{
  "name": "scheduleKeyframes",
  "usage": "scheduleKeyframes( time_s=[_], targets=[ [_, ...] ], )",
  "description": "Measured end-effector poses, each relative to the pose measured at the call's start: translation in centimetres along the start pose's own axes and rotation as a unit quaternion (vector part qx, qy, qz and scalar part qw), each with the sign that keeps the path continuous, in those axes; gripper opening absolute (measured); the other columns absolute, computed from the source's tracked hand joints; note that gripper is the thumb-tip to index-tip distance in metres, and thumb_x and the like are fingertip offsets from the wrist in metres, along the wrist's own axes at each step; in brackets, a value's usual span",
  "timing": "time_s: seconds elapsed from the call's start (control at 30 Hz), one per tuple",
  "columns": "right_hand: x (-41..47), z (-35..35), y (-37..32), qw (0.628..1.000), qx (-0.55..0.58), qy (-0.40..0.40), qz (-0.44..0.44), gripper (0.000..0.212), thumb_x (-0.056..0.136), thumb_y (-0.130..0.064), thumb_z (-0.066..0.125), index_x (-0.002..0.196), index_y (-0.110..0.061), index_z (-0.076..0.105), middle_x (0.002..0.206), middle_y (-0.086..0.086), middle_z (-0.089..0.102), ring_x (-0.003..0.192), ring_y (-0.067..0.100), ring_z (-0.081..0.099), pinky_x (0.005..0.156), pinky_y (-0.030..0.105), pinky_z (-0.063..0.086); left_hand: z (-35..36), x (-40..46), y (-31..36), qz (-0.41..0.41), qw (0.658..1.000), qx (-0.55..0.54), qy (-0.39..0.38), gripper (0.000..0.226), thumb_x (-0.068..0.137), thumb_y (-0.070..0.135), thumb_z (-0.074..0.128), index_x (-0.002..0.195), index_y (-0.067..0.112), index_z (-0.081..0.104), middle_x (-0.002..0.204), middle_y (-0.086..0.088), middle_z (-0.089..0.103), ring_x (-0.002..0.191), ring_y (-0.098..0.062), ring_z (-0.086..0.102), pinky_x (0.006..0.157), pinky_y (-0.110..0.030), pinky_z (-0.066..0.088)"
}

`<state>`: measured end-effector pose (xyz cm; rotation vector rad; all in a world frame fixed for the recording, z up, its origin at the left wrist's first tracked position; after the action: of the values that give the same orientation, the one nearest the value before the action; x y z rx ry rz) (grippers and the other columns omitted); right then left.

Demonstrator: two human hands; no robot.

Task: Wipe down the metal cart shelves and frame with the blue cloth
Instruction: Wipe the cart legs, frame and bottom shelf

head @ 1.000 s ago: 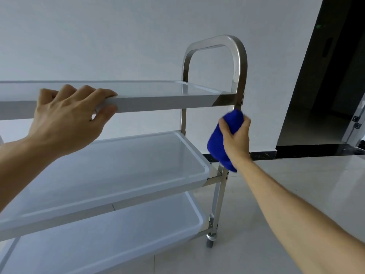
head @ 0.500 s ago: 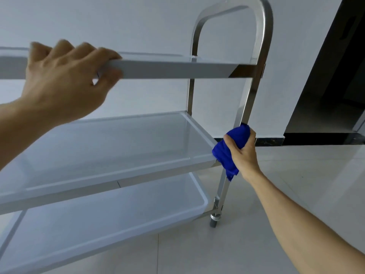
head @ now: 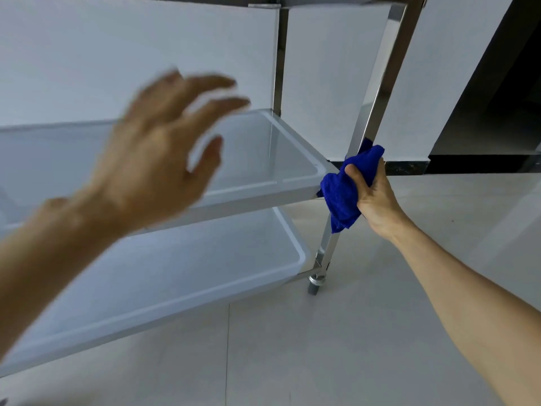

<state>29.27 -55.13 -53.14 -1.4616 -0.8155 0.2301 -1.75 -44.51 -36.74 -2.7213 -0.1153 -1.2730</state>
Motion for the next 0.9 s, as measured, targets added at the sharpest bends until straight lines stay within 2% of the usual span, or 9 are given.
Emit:
scheduleKeyframes(
  time_s=[0.1,0.2,0.27,0.43,0.57,0.67,0.73,0.8,0.9],
  targets=[
    [-0.1,0.2,0.2,1.000,0.013,-0.015,-0.006,0.064,0.084,-0.052,0.064,0.139,-0.029,0.040,0.098,-0.023,0.065,0.096,-0.001,0.063,0.084,0.018,0.052,7.2,-1.6,1.6,-0.059,0.988,-0.046,-0.137,0.042,0.096,0.020,0.051,0.138,0.019,0.051,0.142,-0.002,0.052,0.124,-0.028,0.054,0.108,-0.042,0.038],
    [-0.3,0.3,0.2,0.999,0.018,-0.022,-0.017,0.070,0.087,-0.049,0.064,0.144,-0.020,0.036,0.103,-0.013,0.061,0.097,0.005,0.061,0.089,0.024,0.051,12.2,-2.0,1.7,-0.103,0.967,-0.047,-0.229,0.050,0.098,0.035,0.046,0.146,0.026,0.038,0.151,0.005,0.040,0.133,-0.022,0.044,0.111,-0.040,0.031],
    [-0.7,0.4,0.4,0.999,0.001,-0.018,-0.030,0.074,0.088,-0.051,0.066,0.143,-0.014,0.035,0.101,-0.009,0.059,0.094,0.008,0.059,0.088,0.023,0.050,14.8,-2.3,2.0,-0.095,0.962,-0.019,-0.255,0.048,0.100,0.040,0.040,0.146,0.029,0.035,0.151,0.008,0.038,0.135,-0.020,0.039,0.111,-0.040,0.029],
    [-2.1,0.9,4.4,0.998,-0.047,0.021,-0.038,0.068,0.079,-0.036,0.074,0.132,-0.019,0.036,0.111,0.002,0.064,0.103,0.014,0.063,0.085,0.019,0.050,14.9,-3.0,2.0,-0.063,0.985,0.025,-0.159,0.034,0.100,0.033,0.042,0.131,0.026,0.055,0.131,0.009,0.061,0.113,-0.024,0.056,0.095,-0.041,0.042],
    [-4.4,1.9,8.0,0.989,-0.091,0.117,-0.017,0.054,0.076,-0.042,0.078,0.115,-0.051,0.042,0.106,-0.027,0.061,0.099,-0.004,0.061,0.075,0.003,0.045,14.5,-3.5,2.1,-0.049,0.991,0.019,-0.120,0.032,0.100,0.031,0.041,0.126,0.025,0.059,0.122,0.009,0.066,0.105,-0.025,0.060,0.087,-0.041,0.045],
    [-6.4,2.3,11.7,0.983,-0.106,0.142,0.048,0.054,0.077,-0.042,0.080,0.104,-0.065,0.039,0.105,-0.036,0.061,0.098,-0.012,0.060,0.074,0.002,0.045,14.5,-3.5,1.9,-0.049,0.992,0.030,-0.111,0.034,0.101,0.029,0.034,0.128,0.028,0.055,0.123,0.009,0.064,0.107,-0.022,0.057,0.087,-0.038,0.043],
    [-7.7,2.8,14.3,0.981,-0.109,0.127,0.097,0.051,0.079,-0.040,0.080,0.102,-0.062,0.040,0.104,-0.031,0.063,0.096,-0.011,0.061,0.079,0.012,0.048,14.7,-3.6,1.9,-0.037,0.993,0.046,-0.102,0.034,0.100,0.027,0.035,0.130,0.028,0.051,0.124,0.009,0.063,0.107,-0.021,0.055,0.086,-0.036,0.041],
    [-8.8,3.0,16.1,0.979,-0.106,0.120,0.126,0.048,0.080,-0.040,0.079,0.111,-0.046,0.043,0.106,-0.018,0.065,0.099,-0.001,0.064,0.080,0.020,0.048,15.1,-3.8,2.1,-0.024,0.994,0.055,-0.096,0.034,0.098,0.024,0.038,0.130,0.028,0.048,0.122,0.009,0.062,0.105,-0.021,0.055,0.080,-0.033,0.038],
    [-8.4,2.7,14.2,0.972,-0.110,0.171,0.121,0.053,0.079,-0.045,0.079,0.118,-0.027,0.047,0.107,-0.008,0.067,0.098,0.007,0.066,0.086,0.028,0.053,15.0,-3.7,2.4,0.003,0.995,0.069,-0.078,0.029,0.098,0.023,0.038,0.125,0.024,0.049,0.112,0.007,0.064,0.098,-0.021,0.053,0.070,-0.034,0.027]
  ],
)
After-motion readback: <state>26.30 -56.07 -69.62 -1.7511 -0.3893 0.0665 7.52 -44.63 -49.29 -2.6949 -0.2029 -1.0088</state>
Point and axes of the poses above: each hand's wrist, its own x-axis towards the middle knuckle, its own z-axis out of the palm, y = z × x, the point moved 9 cm from there along x, towards the middle knuckle
